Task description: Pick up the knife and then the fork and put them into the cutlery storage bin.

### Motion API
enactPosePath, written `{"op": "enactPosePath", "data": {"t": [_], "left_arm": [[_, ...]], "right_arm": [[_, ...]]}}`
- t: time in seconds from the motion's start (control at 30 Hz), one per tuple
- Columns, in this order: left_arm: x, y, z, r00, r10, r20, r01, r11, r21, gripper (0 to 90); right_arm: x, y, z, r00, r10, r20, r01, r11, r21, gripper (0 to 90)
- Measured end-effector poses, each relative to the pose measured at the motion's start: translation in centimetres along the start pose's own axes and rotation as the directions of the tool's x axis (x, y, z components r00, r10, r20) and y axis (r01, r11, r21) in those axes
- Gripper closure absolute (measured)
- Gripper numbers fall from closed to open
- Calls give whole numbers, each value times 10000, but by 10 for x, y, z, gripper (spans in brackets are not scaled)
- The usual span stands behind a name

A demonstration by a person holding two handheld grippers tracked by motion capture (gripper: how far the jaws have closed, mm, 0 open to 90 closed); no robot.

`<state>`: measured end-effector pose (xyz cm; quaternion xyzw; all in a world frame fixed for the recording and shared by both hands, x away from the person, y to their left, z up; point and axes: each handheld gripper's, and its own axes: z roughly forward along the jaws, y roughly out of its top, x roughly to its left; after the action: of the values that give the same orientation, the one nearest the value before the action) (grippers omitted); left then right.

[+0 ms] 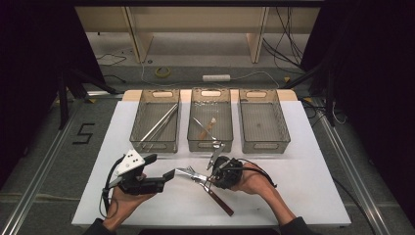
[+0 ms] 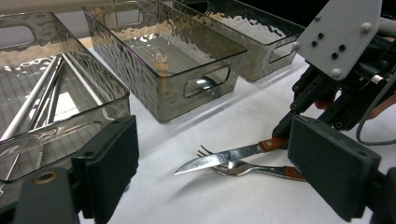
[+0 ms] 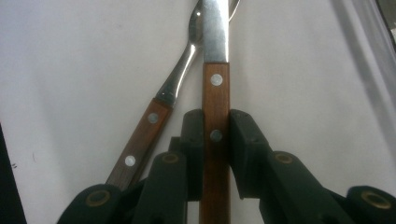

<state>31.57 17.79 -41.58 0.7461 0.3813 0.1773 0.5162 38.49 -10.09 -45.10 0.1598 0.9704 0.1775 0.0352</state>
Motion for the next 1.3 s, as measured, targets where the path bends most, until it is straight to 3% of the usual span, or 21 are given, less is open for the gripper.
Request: {"op": "enactPosePath", "data": {"t": [0.2, 0.4, 0.67, 0.97, 1.3], "left_arm": [[0, 0, 0, 10000, -25, -23, 25, 10000, -37, 160], [1, 0, -1, 10000, -25, -35, 25, 10000, -38, 160], [2, 0, -1, 10000, -56, -79, 55, 10000, -56, 160], [3, 0, -2, 9998, -199, -54, 198, 9997, -139, 160], [4, 0, -3, 9996, -285, -61, 283, 9994, -219, 159]], "right_arm": [[-3, -1, -8, 9999, 103, -1, -103, 9996, -281, 772], [-11, -6, -24, 9982, 602, 13, -599, 9944, -868, 772], [-26, -16, -55, 9895, 1439, 120, -1390, 9719, -1900, 772], [-52, -25, -77, 9679, 2492, 325, -2314, 9343, -2711, 772], [-83, -27, -93, 9323, 3554, 668, -3193, 8957, -3095, 772]]}}
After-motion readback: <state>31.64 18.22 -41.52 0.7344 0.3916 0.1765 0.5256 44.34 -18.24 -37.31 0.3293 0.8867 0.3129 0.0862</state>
